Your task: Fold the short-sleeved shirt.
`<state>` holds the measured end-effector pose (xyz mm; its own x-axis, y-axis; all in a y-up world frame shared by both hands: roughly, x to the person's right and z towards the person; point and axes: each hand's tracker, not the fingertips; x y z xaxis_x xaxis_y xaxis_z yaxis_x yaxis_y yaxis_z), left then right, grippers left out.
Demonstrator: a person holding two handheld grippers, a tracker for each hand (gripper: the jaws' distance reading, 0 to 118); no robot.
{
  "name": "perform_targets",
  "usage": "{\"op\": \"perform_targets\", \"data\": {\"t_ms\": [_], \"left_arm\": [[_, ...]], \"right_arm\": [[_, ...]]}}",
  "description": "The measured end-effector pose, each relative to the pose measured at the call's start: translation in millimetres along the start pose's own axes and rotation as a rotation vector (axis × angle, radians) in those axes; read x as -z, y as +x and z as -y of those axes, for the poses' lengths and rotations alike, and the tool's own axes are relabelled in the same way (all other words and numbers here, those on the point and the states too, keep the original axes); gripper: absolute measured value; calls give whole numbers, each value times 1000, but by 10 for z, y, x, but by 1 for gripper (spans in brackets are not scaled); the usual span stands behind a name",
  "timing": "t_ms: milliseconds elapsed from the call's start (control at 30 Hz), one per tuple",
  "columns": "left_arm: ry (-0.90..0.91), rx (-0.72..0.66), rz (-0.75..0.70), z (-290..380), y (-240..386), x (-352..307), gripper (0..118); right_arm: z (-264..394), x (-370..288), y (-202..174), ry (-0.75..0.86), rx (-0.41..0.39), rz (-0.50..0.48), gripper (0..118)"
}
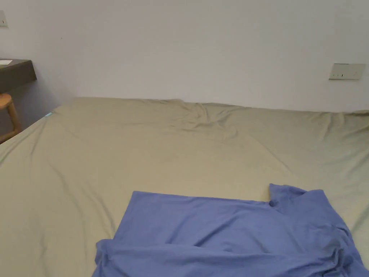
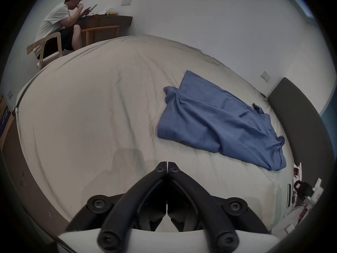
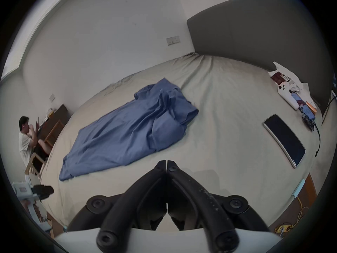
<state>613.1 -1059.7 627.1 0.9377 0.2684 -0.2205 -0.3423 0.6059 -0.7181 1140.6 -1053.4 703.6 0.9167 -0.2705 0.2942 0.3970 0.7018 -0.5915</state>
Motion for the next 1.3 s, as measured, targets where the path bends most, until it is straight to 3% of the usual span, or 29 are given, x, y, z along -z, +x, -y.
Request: {"op": "perform_targets", "data": {"t_ms": [100,233,267,333,400,600,667,733,800,1000,1033,1067,1100,1133,1167,1300], "left_arm": [[29,14,-8,-152,-17,123,0],[97,68,7,-352,72,330,3],[92,68,6,-402,102,401,16],[75,65,-4,-465,108,579,71],[50,124,-30,-454,136,714,95],[-15,59,18,-311,88,876,91],[34,179,-29,-278,196,781,72],[22,293,-122,-245,288,717,46],[20,244,-38,-247,93,884,18],[8,206,-35,-293,320,694,15],[6,208,-38,-294,334,687,15],[0,210,-39,-304,342,699,15],[-4,208,-39,-311,343,707,14],[-9,204,-38,-310,343,708,15],[-12,197,-37,-308,346,709,14],[-20,167,-25,-339,349,707,14]], "right_arm": [[-21,1,-87,-11,-68,24,0],[-66,1,-113,-4,-45,9,1],[-72,10,-121,-4,-37,4,1],[-98,23,-136,-8,-33,3,1],[-97,41,-165,-11,-45,13,1],[-96,131,-170,-56,-78,34,1],[-91,171,-181,-64,-80,44,1],[-81,214,-178,-72,-74,48,1],[-66,318,-171,-106,-76,68,1],[-246,599,-143,-119,-139,120,3],[-307,655,-125,-109,-143,136,13],[-372,737,-96,-100,-138,142,35],[-424,836,-55,-87,-135,145,69],[-461,903,-23,-81,-130,140,88],[-510,981,12,-91,-129,138,99],[-631,1249,133,-97,-91,168,99]]}}
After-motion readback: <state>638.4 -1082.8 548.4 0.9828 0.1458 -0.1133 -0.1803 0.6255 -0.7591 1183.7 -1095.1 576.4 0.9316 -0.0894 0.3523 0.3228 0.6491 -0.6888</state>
